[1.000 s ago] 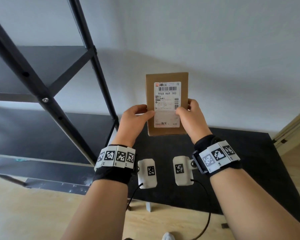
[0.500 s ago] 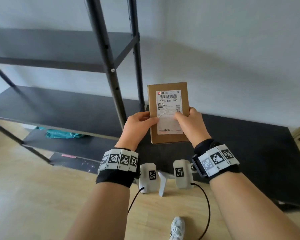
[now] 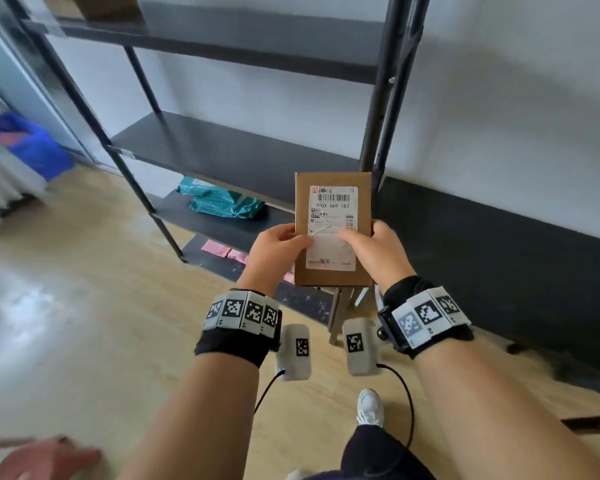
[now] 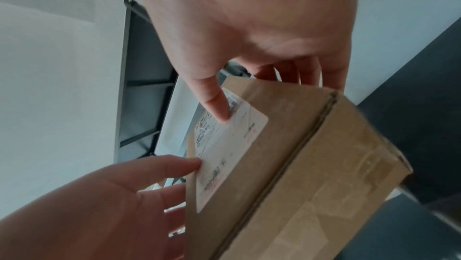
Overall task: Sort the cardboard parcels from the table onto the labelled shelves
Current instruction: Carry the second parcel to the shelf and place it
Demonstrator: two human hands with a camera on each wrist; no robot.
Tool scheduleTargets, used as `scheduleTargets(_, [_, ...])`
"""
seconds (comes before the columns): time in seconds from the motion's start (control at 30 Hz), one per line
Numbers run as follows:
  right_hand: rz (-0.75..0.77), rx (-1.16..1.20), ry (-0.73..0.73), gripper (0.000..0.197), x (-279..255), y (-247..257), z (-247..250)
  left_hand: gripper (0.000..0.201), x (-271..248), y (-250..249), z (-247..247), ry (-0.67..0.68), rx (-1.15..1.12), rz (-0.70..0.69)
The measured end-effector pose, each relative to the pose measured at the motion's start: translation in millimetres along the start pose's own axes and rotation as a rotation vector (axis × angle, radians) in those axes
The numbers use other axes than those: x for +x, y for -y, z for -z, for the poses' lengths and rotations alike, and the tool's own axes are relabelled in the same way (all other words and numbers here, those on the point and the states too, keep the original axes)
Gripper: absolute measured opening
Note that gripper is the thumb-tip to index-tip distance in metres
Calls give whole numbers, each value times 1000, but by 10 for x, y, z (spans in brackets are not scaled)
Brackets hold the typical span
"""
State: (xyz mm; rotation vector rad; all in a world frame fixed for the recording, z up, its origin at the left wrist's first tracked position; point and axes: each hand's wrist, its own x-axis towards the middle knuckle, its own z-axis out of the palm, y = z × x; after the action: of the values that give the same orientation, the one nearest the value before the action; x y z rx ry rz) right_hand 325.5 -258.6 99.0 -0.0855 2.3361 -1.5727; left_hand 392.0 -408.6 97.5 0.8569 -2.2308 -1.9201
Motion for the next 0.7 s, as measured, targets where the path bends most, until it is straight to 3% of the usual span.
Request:
scheduleTargets(0.3, [84, -118, 213, 37, 182, 338, -1059, 30, 106, 306, 968, -177, -119, 72])
scheduleTargets(0.57, [151, -157, 369, 28, 915, 880, -2087, 24, 793, 252, 1865, -352, -125, 82])
scheduleTargets(0.7, [196, -168, 428, 26, 1269, 1200, -2553, 31, 1187, 153, 2272, -445, -128, 114])
